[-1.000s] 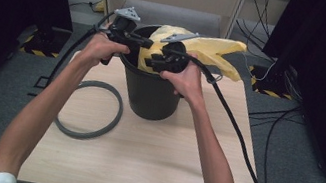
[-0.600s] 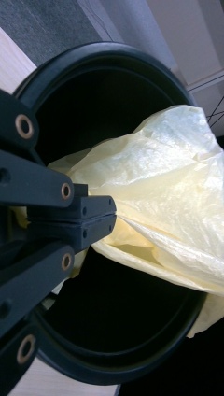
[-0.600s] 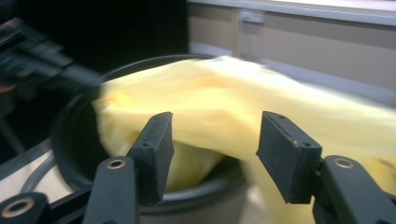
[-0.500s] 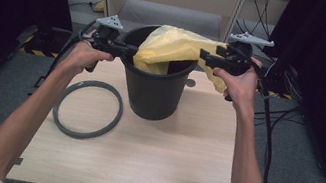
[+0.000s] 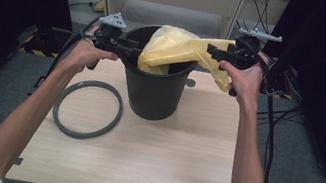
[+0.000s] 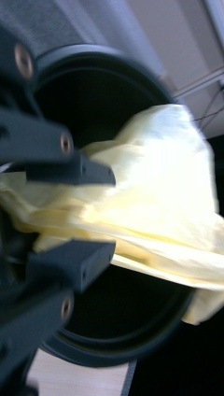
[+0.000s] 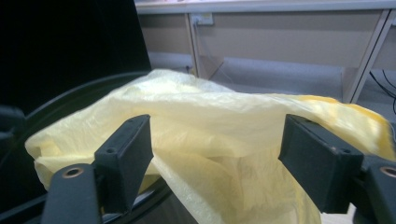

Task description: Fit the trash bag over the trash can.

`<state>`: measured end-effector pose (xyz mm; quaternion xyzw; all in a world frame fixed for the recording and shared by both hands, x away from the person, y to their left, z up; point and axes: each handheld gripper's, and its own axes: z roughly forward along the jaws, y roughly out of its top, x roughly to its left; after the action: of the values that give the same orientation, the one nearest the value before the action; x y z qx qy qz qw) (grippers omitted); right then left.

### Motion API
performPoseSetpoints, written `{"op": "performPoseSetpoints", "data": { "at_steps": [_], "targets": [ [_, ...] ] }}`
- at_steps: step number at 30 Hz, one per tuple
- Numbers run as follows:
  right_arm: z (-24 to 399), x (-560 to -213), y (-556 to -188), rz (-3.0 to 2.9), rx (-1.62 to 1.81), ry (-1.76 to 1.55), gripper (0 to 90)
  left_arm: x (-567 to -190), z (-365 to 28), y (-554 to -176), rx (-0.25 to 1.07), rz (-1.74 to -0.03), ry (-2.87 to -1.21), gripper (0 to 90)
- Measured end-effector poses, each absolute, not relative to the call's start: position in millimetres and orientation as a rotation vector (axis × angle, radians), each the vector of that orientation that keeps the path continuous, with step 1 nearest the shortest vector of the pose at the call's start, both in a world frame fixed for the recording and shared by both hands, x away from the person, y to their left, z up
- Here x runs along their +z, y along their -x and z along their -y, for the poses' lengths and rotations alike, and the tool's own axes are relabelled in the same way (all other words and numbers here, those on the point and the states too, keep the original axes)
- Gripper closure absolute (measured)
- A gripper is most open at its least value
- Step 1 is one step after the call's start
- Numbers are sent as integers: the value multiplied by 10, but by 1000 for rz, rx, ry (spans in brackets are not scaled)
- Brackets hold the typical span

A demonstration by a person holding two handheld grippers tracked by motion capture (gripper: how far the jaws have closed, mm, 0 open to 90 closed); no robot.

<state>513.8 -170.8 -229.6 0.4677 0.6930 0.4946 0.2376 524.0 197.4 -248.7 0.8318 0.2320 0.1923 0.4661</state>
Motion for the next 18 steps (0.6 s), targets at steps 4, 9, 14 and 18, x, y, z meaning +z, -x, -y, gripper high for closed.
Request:
{"op": "performPoseSetpoints", "data": {
  "at_steps": [4, 9, 14, 18],
  "targets": [
    [1606, -2362, -5150, -1944, 1336, -1260, 287, -2360, -1732, -5291, 461, -557, -2070, 431],
    [1532, -2388, -5112, -1978, 1331, -1231, 298, -2309, -1466, -5446, 436, -574, -2100, 384],
    [1465, -2467, -5077, -2042, 1245, -1184, 284, -2374, -1302, -5573, 377, -553, -2120, 505],
    [1427, -2605, -5143, -2086, 1223, -1196, 319, -2427, -1256, -5541, 386, -507, -2155, 845]
  ]
}}
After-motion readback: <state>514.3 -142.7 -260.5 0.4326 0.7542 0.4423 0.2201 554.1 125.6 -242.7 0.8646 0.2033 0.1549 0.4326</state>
